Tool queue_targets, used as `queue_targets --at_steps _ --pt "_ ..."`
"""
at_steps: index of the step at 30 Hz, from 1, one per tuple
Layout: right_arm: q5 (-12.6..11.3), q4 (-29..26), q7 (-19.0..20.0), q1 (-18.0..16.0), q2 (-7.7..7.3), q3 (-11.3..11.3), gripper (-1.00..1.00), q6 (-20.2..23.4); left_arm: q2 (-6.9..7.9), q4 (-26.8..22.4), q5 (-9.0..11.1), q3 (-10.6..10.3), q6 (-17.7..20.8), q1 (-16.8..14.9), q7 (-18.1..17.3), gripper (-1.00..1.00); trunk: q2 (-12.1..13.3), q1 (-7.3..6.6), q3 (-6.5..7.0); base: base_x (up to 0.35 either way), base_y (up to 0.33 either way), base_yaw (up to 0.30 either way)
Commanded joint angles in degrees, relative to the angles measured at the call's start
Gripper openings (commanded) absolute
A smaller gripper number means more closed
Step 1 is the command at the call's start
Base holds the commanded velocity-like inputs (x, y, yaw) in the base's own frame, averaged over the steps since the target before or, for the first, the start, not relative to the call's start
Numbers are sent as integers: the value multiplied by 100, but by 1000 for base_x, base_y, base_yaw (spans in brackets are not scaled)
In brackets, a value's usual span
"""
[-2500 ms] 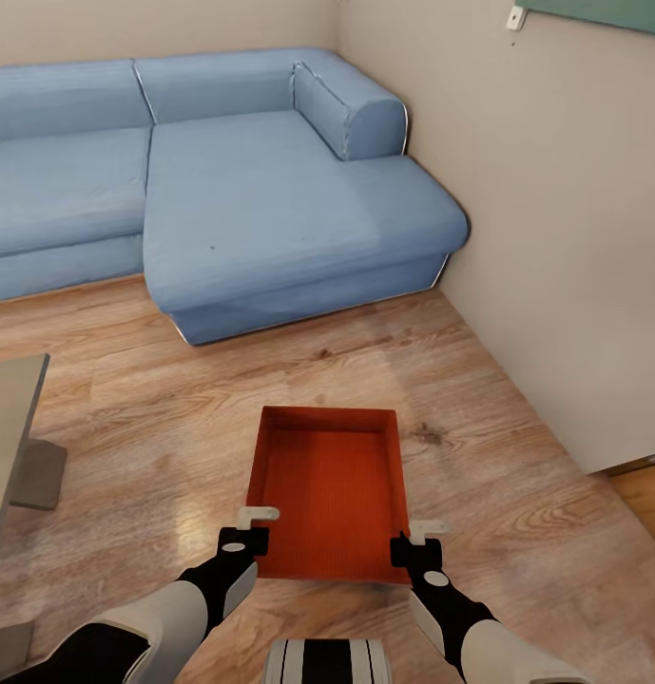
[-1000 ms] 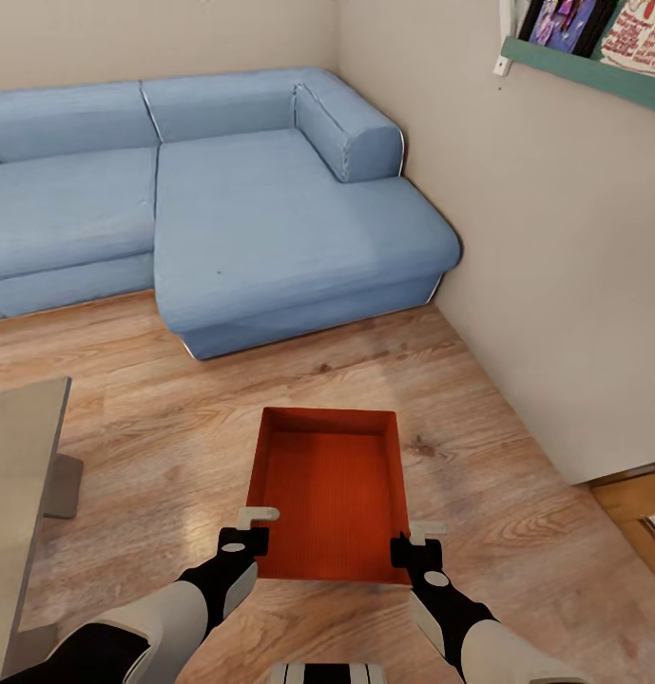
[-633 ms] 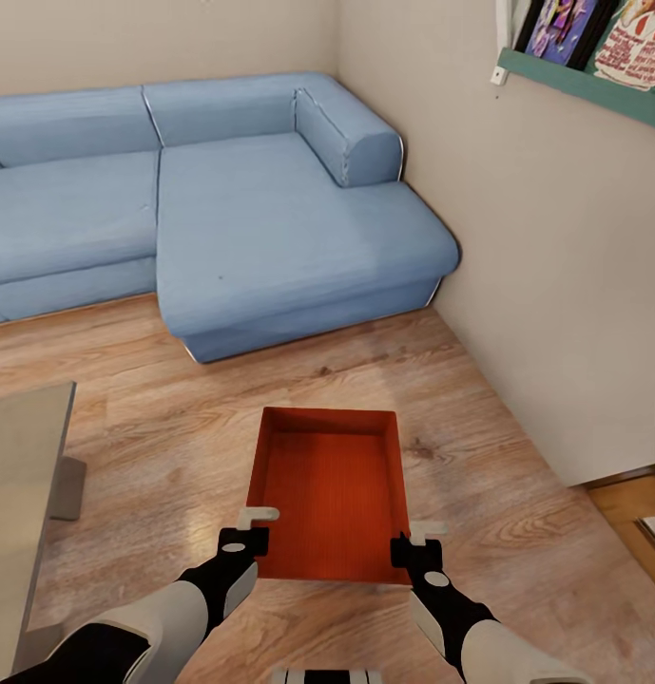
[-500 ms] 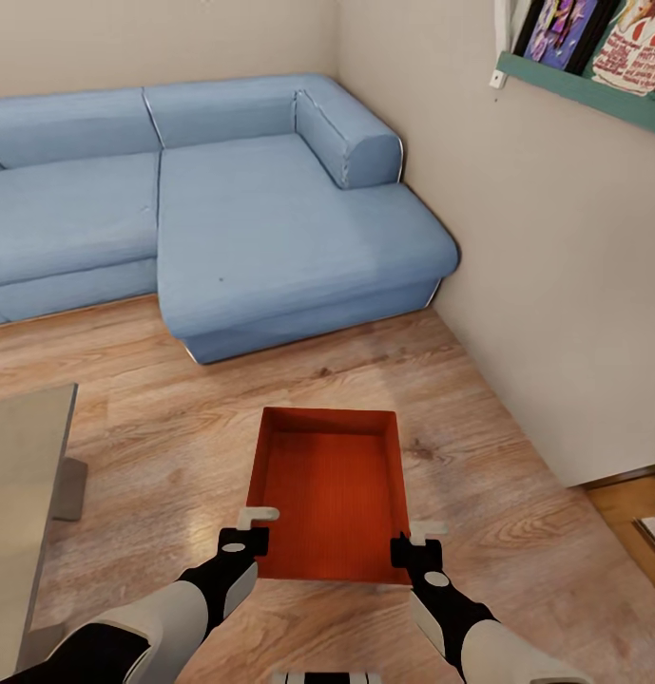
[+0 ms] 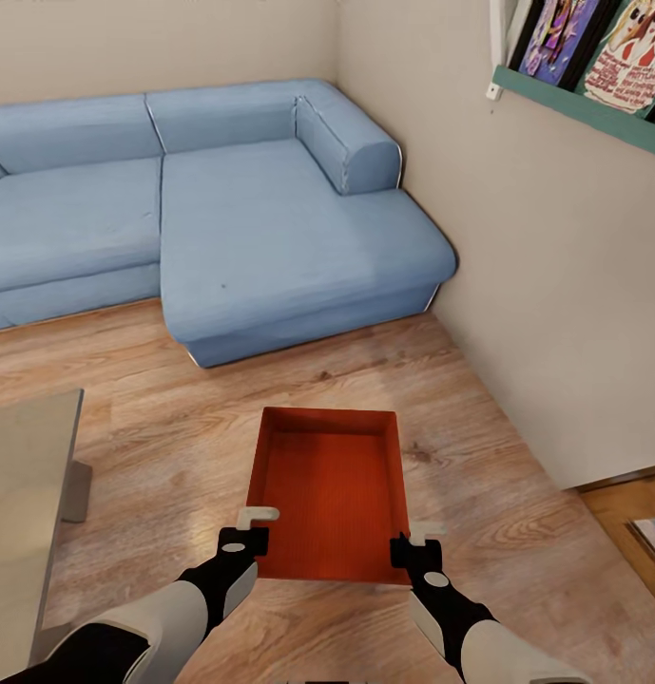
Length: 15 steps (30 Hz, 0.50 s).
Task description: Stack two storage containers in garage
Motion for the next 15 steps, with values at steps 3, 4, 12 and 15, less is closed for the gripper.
queue_targets --at_steps 3,4,12,15 --pt "32 1 -47 -6 -1 -116 -100 -16 11 7 26 24 -27 -2 62 -100 120 -67 52 0 0 0" --pt "32 1 -47 -5 -1 -116 -100 -16 11 7 26 24 -27 -2 62 -100 161 -89 70 0 0 0" --pt "32 1 -47 -4 -1 -115 -100 -23 17 7 26 24 -27 -2 62 -100 481 -265 213 0 0 0" --pt "32 0 -47 -4 -1 -115 -100 -23 19 7 26 26 -29 -2 62 -100 602 -330 267 0 0 0"
